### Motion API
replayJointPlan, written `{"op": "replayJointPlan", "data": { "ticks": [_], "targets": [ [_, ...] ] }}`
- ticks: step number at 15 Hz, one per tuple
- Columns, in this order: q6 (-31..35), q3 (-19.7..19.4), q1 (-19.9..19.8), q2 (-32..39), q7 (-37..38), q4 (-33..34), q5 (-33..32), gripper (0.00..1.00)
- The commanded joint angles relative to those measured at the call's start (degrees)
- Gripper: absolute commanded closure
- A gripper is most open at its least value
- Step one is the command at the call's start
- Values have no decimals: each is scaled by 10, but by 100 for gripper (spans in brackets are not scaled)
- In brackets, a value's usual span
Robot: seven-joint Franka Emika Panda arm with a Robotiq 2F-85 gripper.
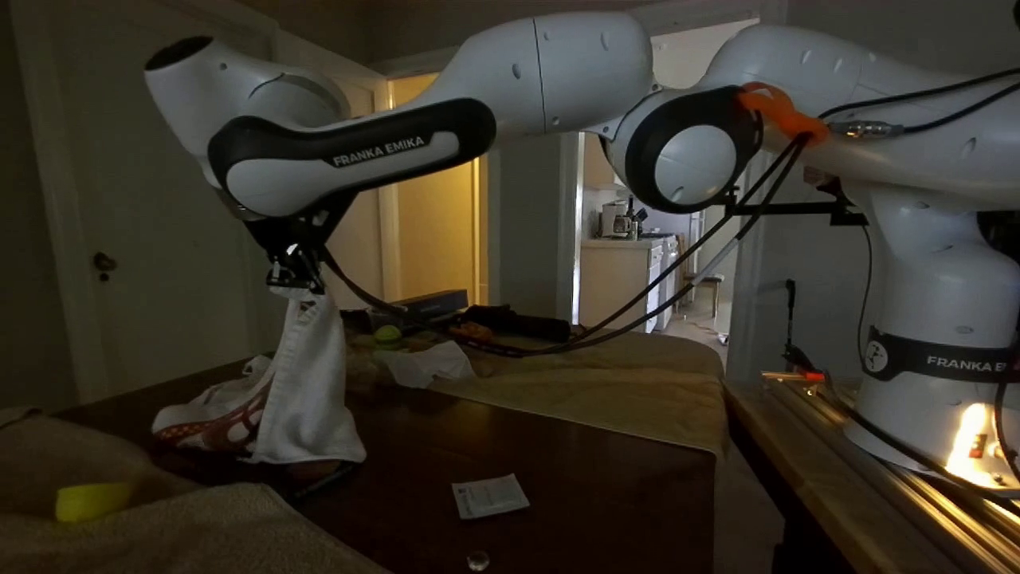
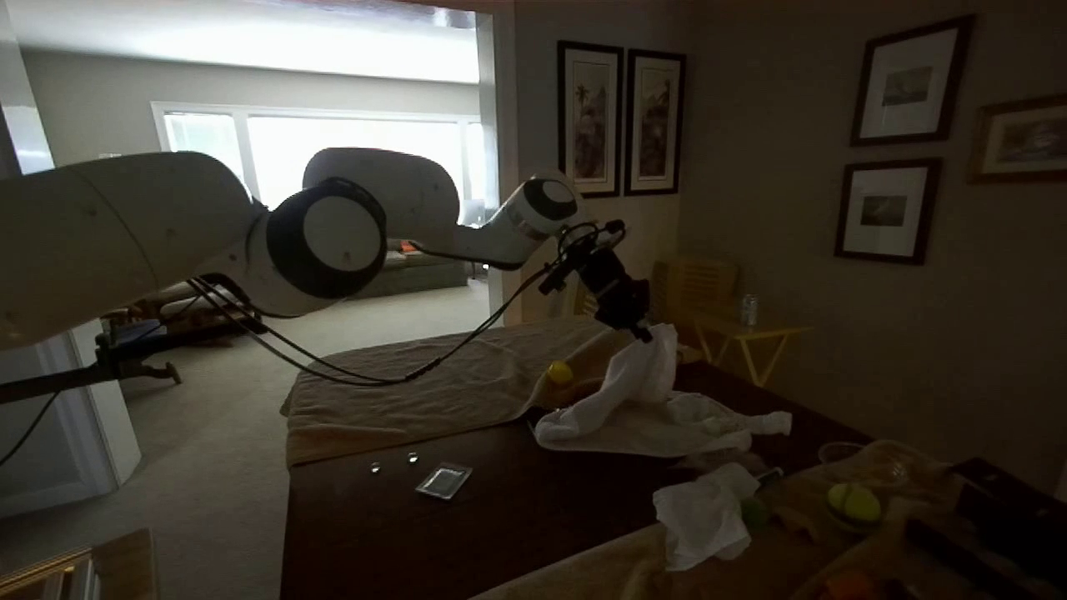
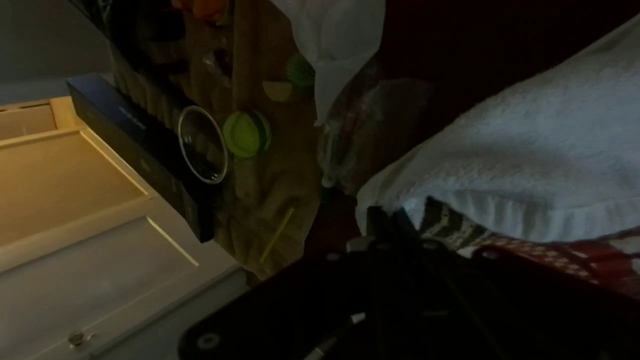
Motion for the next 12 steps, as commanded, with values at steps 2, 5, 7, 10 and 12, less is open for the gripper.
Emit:
{"op": "replayJointPlan", "data": {
  "ticks": [2, 5, 7, 10, 12],
  "targets": [
    [-5, 16, -21, -1, 0, -1, -5, 99],
    [59, 29, -28, 1, -14, -1, -3, 99],
    [107, 35, -28, 4, -20, -1, -2, 99],
    [166, 47, -28, 7, -24, -1, 6, 99],
    [152, 41, -25, 7, -13, -1, 2, 99]
  ]
}}
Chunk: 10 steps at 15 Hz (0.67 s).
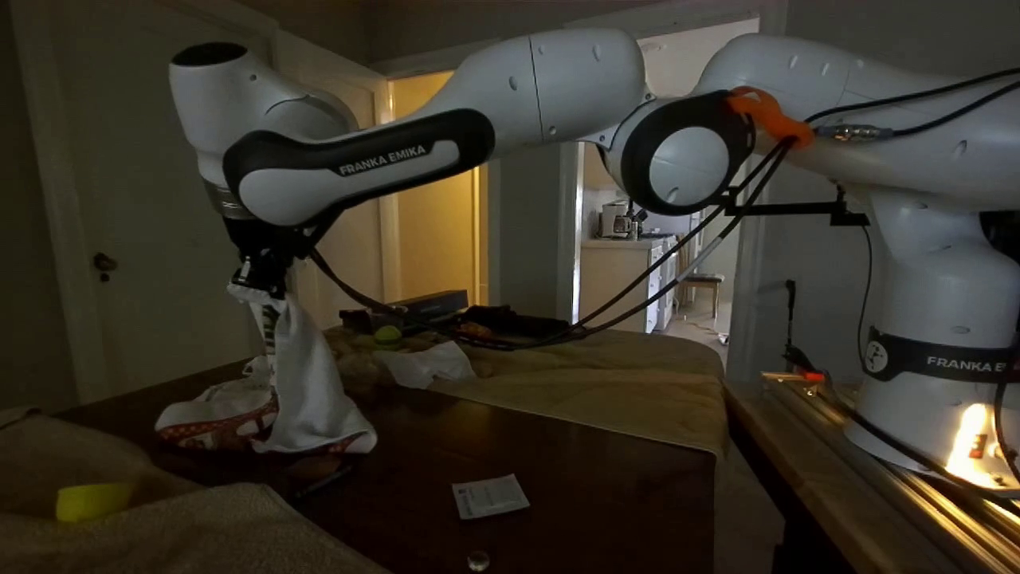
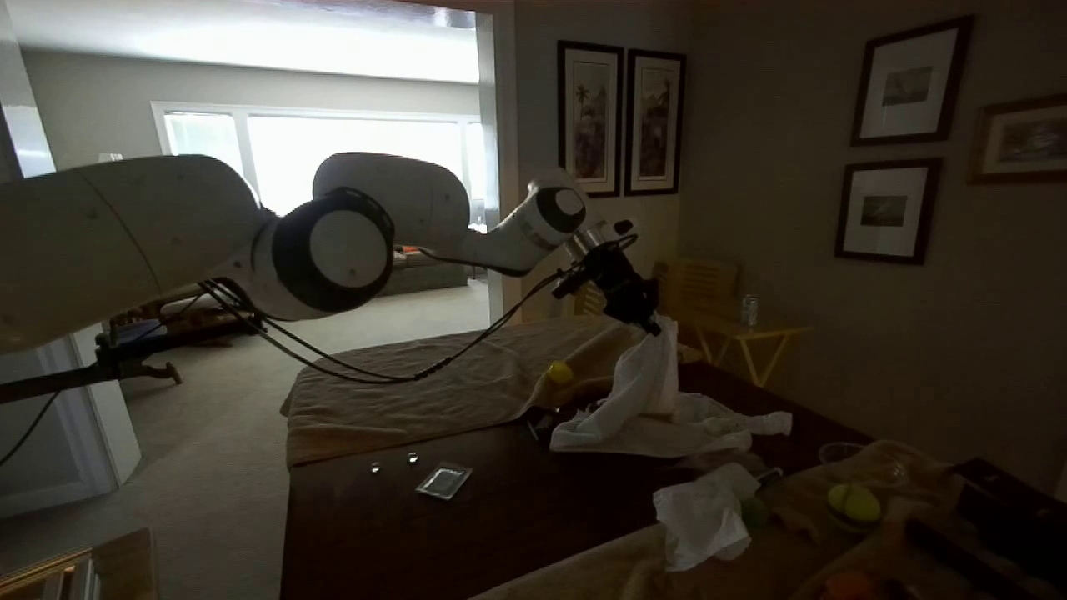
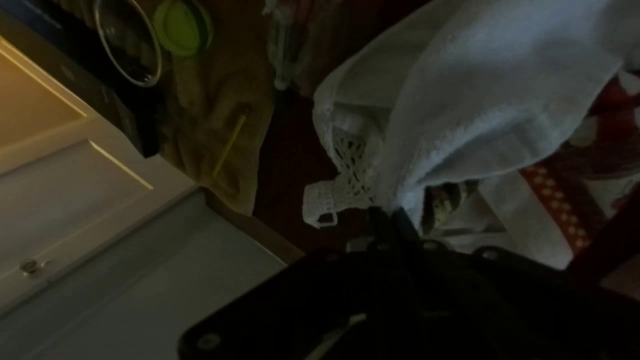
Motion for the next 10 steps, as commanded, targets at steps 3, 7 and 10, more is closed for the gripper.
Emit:
{"op": "replayJointPlan", "data": {
  "ticks": [3, 7, 10],
  "targets": [
    [1, 1, 0, 1, -1, 0, 0, 96],
    [1, -6, -8, 6, 34, 0, 0, 99],
    [25, -3, -26, 15, 42, 0, 6, 99]
  ]
}}
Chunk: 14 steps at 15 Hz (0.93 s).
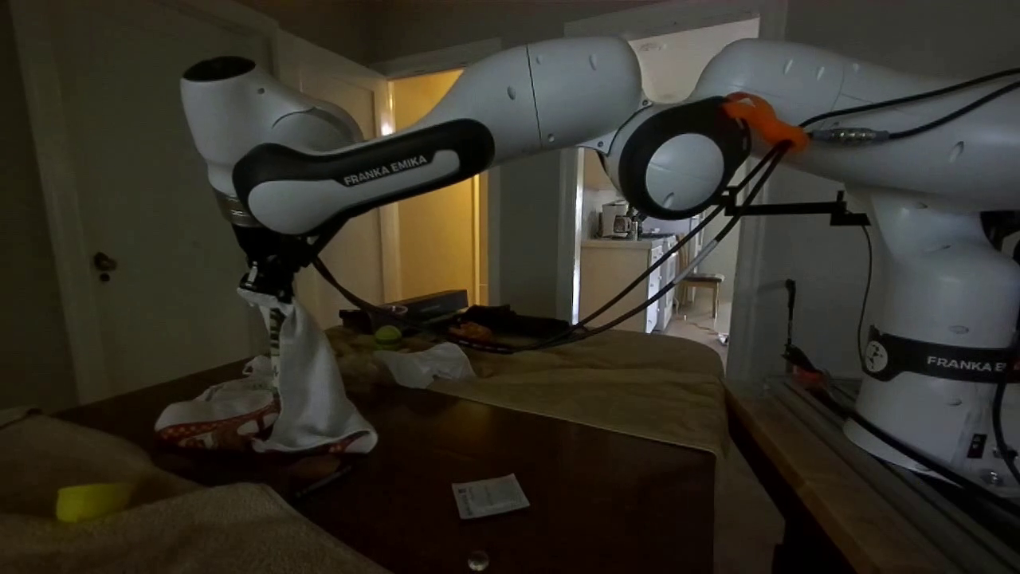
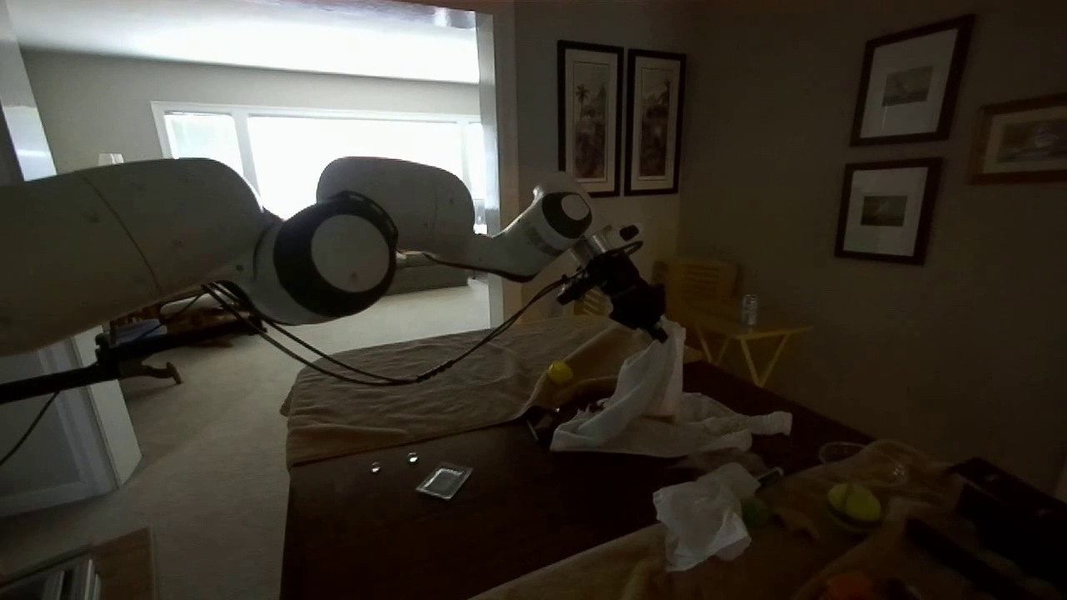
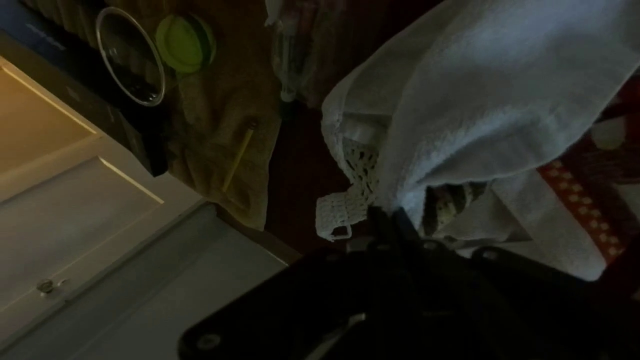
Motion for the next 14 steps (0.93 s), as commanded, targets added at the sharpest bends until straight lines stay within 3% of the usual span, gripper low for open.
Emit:
{"op": "replayJointPlan", "data": {
  "ticks": [1, 4, 8, 10, 11, 14],
  "targets": [
    [38, 3, -26, 13, 15, 0, 9, 99],
    [106, 9, -55, 31, 4, -1, 17, 99],
    [253, 30, -100, 62, -43, -2, 31, 99],
    [317, 54, -120, 76, -78, -4, 48, 99],
    [332, 73, -133, 99, -106, 23, 63, 99],
    [351, 126, -149, 104, -155, 8, 115, 99]
  ]
}}
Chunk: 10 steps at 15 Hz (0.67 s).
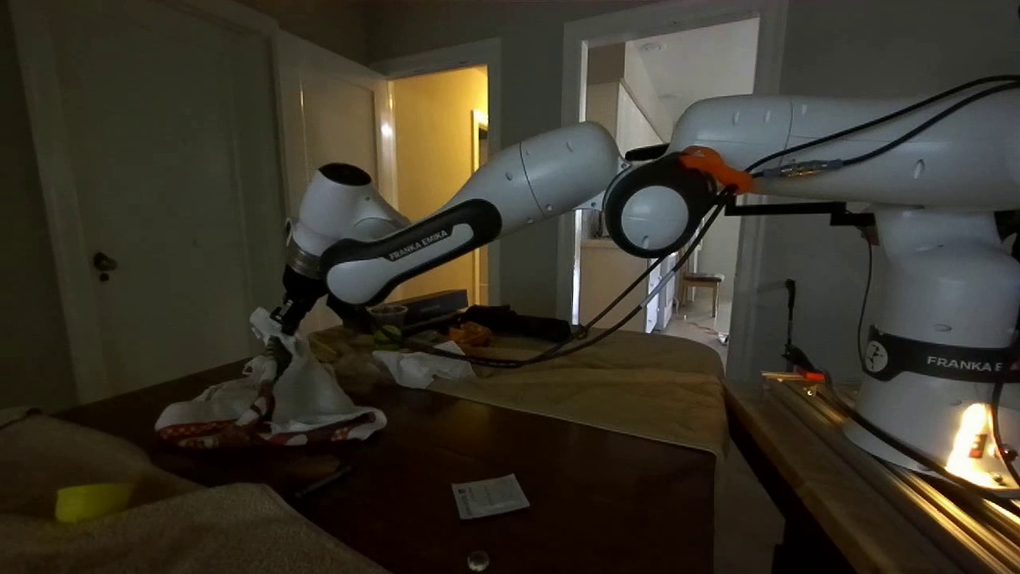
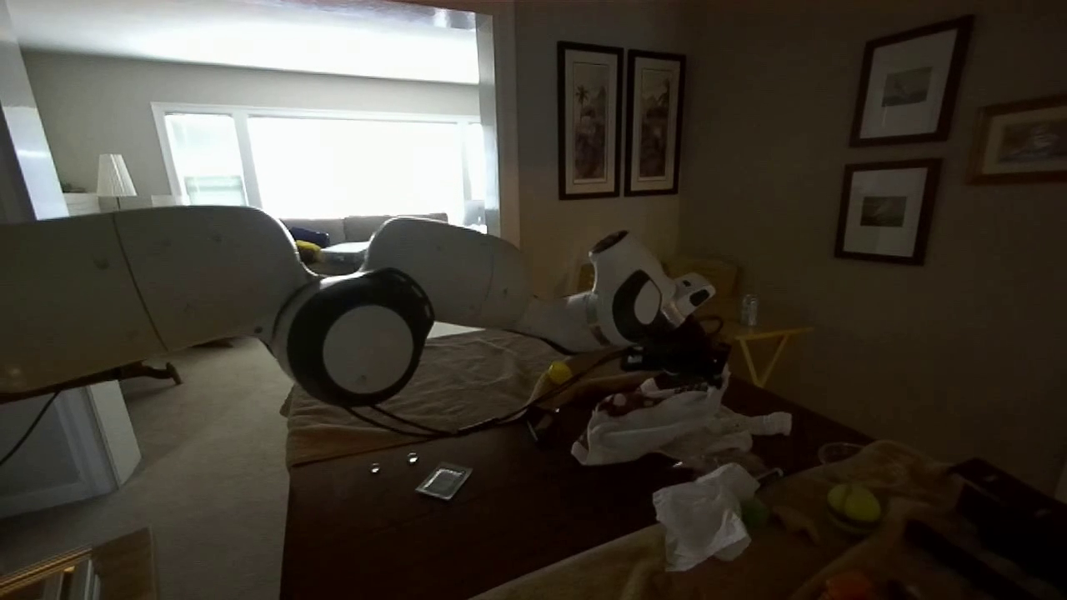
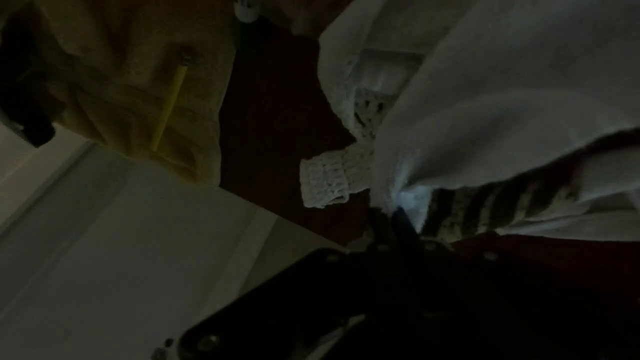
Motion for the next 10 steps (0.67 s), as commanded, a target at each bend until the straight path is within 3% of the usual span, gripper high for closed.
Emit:
{"op": "replayJointPlan", "data": {
  "ticks": [1, 6, 10],
  "targets": [
    [4, 58, -17, 17, -59, 13, 66, 99],
    [-27, 71, -16, 16, -61, 15, 91, 99],
    [-53, 47, -9, 5, -40, 4, 77, 99]
  ]
}}
